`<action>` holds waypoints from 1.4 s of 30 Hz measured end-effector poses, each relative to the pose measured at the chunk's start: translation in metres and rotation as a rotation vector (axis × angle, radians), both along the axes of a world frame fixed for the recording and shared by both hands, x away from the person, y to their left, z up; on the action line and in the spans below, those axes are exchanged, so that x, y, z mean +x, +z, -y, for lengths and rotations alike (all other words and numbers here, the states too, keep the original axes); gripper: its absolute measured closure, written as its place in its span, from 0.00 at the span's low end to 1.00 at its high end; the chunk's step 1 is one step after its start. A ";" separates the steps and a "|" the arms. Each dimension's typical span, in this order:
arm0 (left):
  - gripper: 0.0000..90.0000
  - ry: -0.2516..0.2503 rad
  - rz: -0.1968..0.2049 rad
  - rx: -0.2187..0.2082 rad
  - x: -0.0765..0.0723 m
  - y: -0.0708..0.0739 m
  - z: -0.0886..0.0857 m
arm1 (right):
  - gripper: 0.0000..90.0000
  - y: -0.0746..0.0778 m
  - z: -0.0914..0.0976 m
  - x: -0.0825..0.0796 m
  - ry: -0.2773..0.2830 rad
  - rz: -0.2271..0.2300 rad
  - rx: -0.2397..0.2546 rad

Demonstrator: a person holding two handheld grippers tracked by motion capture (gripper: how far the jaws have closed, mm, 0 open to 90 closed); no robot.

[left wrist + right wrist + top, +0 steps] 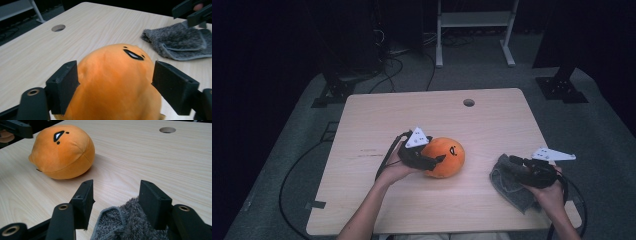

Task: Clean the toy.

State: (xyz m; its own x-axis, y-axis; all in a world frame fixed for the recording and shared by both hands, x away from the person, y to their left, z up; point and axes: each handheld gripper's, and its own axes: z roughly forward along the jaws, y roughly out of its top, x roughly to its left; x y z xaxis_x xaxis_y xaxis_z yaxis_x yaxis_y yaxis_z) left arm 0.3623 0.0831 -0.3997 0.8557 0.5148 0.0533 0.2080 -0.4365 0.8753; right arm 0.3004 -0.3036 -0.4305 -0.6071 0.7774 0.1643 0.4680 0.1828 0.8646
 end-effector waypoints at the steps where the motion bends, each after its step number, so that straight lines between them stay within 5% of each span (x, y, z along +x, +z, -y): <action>1: 0.21 0.000 -0.007 -0.006 -0.001 0.000 -0.002 | 0.48 0.000 0.000 0.000 -0.002 0.004 -0.005; 42: 0.11 0.093 -0.015 -0.019 -0.050 -0.018 -0.063 | 0.46 -0.004 0.000 -0.002 -0.001 -0.012 -0.015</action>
State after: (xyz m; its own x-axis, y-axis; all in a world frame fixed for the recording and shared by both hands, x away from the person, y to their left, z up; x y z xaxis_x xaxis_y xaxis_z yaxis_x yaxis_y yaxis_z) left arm 0.3120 0.1459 -0.4179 0.8047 0.5928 0.0305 0.2598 -0.3978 0.8799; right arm 0.2984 -0.3032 -0.4346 -0.6044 0.7805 0.1596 0.4785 0.1955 0.8561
